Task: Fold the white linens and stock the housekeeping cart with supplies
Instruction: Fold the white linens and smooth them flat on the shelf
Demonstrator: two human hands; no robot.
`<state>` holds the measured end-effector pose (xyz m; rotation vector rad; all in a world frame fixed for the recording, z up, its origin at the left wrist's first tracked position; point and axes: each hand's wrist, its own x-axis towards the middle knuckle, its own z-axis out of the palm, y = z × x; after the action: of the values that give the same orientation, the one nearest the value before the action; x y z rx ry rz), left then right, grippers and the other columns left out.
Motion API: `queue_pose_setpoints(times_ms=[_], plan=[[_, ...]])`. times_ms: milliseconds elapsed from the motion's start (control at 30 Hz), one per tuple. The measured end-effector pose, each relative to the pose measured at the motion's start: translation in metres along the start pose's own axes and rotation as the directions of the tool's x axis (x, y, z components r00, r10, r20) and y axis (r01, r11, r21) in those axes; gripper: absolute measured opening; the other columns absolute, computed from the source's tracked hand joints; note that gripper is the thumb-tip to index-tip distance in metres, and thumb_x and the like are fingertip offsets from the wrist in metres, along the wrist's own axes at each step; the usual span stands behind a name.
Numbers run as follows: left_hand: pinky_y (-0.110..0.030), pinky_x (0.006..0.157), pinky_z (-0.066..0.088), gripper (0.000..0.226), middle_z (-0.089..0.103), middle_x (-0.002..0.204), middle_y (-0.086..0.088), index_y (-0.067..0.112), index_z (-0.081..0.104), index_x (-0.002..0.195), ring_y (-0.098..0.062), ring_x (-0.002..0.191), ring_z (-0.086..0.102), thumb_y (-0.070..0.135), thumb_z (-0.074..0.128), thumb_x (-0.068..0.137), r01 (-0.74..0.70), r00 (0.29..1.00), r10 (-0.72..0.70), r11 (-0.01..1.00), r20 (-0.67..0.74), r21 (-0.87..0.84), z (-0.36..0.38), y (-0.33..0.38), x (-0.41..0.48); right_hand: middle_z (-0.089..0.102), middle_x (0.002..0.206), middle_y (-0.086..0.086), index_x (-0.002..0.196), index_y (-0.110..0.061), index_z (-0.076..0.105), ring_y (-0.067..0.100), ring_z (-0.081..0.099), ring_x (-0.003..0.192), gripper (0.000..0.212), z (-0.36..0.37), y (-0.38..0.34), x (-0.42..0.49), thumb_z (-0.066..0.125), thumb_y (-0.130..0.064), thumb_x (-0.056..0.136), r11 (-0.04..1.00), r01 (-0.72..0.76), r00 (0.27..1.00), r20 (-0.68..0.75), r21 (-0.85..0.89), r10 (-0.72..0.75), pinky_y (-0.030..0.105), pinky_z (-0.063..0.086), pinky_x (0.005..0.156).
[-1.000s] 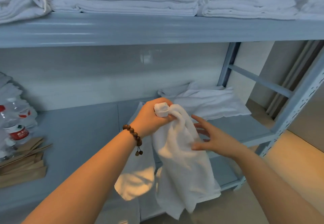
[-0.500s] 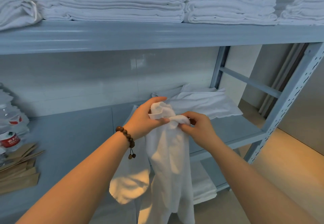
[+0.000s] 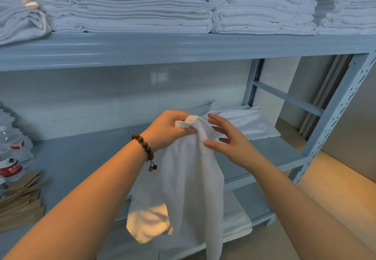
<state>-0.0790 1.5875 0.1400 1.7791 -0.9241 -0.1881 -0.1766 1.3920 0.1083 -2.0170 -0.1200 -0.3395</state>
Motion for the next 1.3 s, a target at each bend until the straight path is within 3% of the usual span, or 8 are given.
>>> queue_pose_setpoints(times_ms=[167, 300, 433, 567, 800, 933, 1067, 1300], plan=[[-0.037, 0.081, 0.053, 0.006, 0.072, 0.091, -0.007, 0.012, 0.073, 0.090, -0.015, 0.086, 0.066, 0.015, 0.071, 0.085, -0.016, 1.000, 0.016, 0.999, -0.004, 0.047, -0.007, 0.008, 0.001, 0.072, 0.096, 0.004, 0.109, -0.024, 0.067, 0.017, 0.067, 0.091, 0.028, -0.003, 0.001, 0.015, 0.071, -0.010, 0.084, 0.999, 0.038, 0.998, 0.055, -0.031, -0.036, 0.036, 0.053, 0.087], [-0.019, 0.075, 0.052, 0.005, 0.073, 0.088, 0.003, 0.016, 0.074, 0.090, -0.007, 0.086, 0.066, 0.015, 0.071, 0.086, -0.026, 0.999, 0.024, 0.997, 0.032, 0.078, -0.018, 0.014, -0.001, 0.070, 0.098, -0.004, 0.097, -0.017, 0.072, 0.009, 0.063, 0.092, 0.011, 0.003, 0.013, 0.017, 0.066, -0.014, 0.088, 0.989, -0.021, 0.994, 0.099, -0.148, 0.036, 0.030, 0.051, 0.086], [-0.010, 0.066, 0.047, 0.006, 0.073, 0.083, 0.014, 0.022, 0.074, 0.087, 0.001, 0.080, 0.066, 0.017, 0.072, 0.085, -0.006, 1.000, 0.005, 0.987, 0.007, 0.160, -0.032, 0.013, -0.004, 0.057, 0.067, -0.016, 0.076, -0.020, 0.060, 0.000, 0.049, 0.062, 0.018, 0.005, 0.016, 0.019, 0.057, -0.017, 0.094, 0.992, -0.035, 0.999, -0.029, -0.122, 0.032, 0.018, 0.038, 0.063], [-0.025, 0.074, 0.052, 0.008, 0.073, 0.087, 0.010, 0.022, 0.076, 0.090, -0.005, 0.083, 0.066, 0.026, 0.073, 0.084, 0.049, 0.998, -0.031, 0.916, -0.051, 0.398, -0.060, -0.002, -0.013, 0.060, 0.074, -0.001, 0.083, -0.014, 0.062, 0.010, 0.050, 0.068, 0.012, -0.007, 0.015, 0.024, 0.057, -0.018, 0.093, 0.971, -0.009, 0.985, -0.172, -0.237, -0.032, 0.024, 0.038, 0.064], [-0.033, 0.063, 0.047, 0.019, 0.066, 0.069, 0.001, 0.022, 0.069, 0.070, -0.017, 0.068, 0.060, 0.038, 0.076, 0.078, 0.177, 0.984, -0.151, 0.761, -0.095, 0.624, -0.090, -0.033, -0.033, 0.068, 0.078, -0.003, 0.088, -0.017, 0.070, 0.009, 0.057, 0.075, 0.009, -0.013, 0.002, 0.037, 0.062, -0.020, 0.092, 0.923, 0.084, 0.981, -0.130, -0.375, -0.142, 0.019, 0.042, 0.070], [-0.031, 0.060, 0.046, 0.018, 0.063, 0.066, 0.005, 0.026, 0.066, 0.067, -0.016, 0.066, 0.058, 0.034, 0.077, 0.079, 0.207, 0.978, -0.148, 0.773, -0.147, 0.600, -0.106, -0.046, -0.052, 0.070, 0.083, -0.005, 0.091, -0.019, 0.072, 0.008, 0.060, 0.081, 0.009, -0.018, 0.003, 0.039, 0.062, -0.021, 0.091, 0.916, 0.096, 0.975, -0.148, -0.389, -0.165, 0.010, 0.041, 0.073], [-0.027, 0.052, 0.033, 0.029, 0.051, 0.057, -0.005, 0.011, 0.064, 0.066, -0.014, 0.053, 0.042, 0.033, 0.079, 0.076, 0.237, 0.959, -0.113, 0.824, -0.261, 0.514, -0.112, -0.059, -0.064, 0.070, 0.084, -0.007, 0.092, -0.020, 0.073, 0.011, 0.060, 0.084, 0.010, -0.022, 0.007, 0.038, 0.063, -0.020, 0.091, 0.903, 0.091, 0.979, -0.130, -0.419, -0.159, 0.023, 0.045, 0.079], [-0.010, 0.051, 0.042, 0.017, 0.067, 0.063, 0.005, 0.019, 0.070, 0.069, -0.001, 0.058, 0.058, 0.032, 0.080, 0.075, 0.262, 0.914, -0.143, 0.923, -0.379, 0.283, -0.115, -0.065, -0.065, 0.065, 0.085, -0.010, 0.097, -0.011, 0.073, 0.010, 0.057, 0.086, 0.012, -0.040, 0.023, 0.032, 0.065, -0.017, 0.089, 0.886, 0.025, 0.982, -0.156, -0.464, -0.109, 0.016, 0.036, 0.076]])
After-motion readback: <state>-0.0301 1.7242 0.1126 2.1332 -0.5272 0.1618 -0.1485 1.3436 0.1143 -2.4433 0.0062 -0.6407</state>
